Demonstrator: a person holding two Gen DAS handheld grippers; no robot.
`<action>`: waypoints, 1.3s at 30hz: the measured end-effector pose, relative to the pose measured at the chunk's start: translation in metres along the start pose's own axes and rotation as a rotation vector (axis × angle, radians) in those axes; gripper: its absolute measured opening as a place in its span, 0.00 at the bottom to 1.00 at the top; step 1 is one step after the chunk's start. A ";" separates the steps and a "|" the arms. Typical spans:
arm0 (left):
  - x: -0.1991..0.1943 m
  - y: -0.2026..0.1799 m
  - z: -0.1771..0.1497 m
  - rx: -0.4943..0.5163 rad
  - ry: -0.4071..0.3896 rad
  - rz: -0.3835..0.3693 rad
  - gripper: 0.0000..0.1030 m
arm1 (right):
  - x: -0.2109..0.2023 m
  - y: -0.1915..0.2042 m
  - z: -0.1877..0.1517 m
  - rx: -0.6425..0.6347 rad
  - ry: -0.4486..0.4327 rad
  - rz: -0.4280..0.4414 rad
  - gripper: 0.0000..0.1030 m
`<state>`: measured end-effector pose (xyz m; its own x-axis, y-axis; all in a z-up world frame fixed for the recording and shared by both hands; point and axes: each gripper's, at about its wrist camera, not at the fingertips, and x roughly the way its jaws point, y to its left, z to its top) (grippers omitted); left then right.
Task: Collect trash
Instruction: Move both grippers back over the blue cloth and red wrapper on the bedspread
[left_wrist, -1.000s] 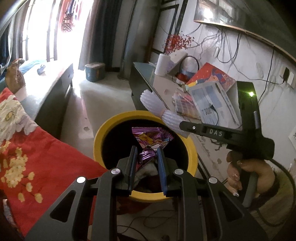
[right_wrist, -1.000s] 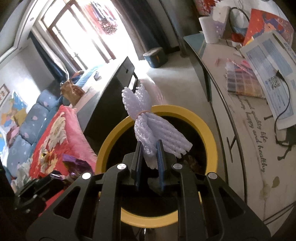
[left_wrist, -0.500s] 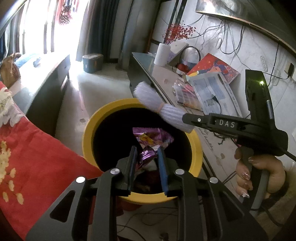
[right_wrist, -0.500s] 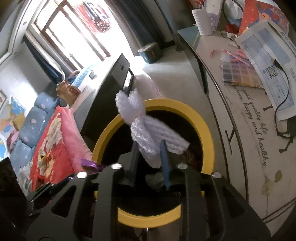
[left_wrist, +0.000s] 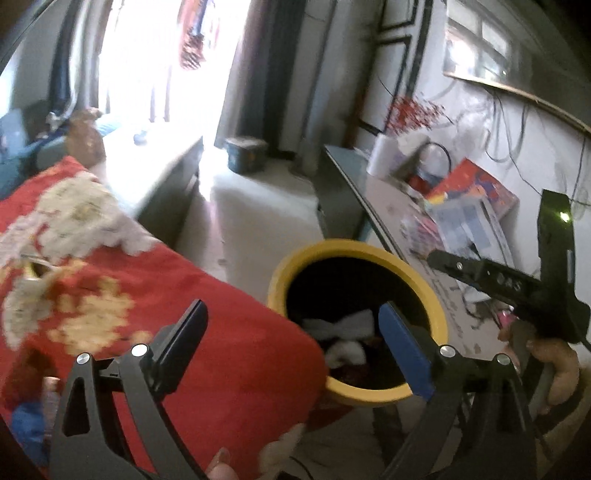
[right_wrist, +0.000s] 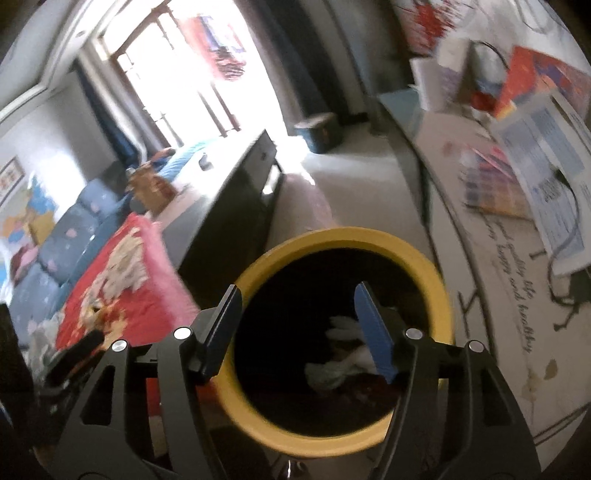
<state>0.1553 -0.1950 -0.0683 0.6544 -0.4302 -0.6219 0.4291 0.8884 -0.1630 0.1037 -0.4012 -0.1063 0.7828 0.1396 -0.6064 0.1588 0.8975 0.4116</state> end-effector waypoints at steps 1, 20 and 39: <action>-0.006 0.004 0.002 -0.002 -0.015 0.016 0.88 | -0.001 0.007 -0.001 -0.016 -0.003 0.013 0.56; -0.088 0.100 -0.004 -0.128 -0.123 0.187 0.88 | -0.006 0.144 -0.045 -0.313 0.072 0.234 0.60; -0.137 0.178 -0.034 -0.273 -0.109 0.290 0.88 | 0.000 0.228 -0.080 -0.460 0.183 0.362 0.60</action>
<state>0.1207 0.0280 -0.0380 0.7925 -0.1568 -0.5894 0.0459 0.9790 -0.1988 0.0916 -0.1632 -0.0665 0.6162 0.5021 -0.6068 -0.4059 0.8627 0.3016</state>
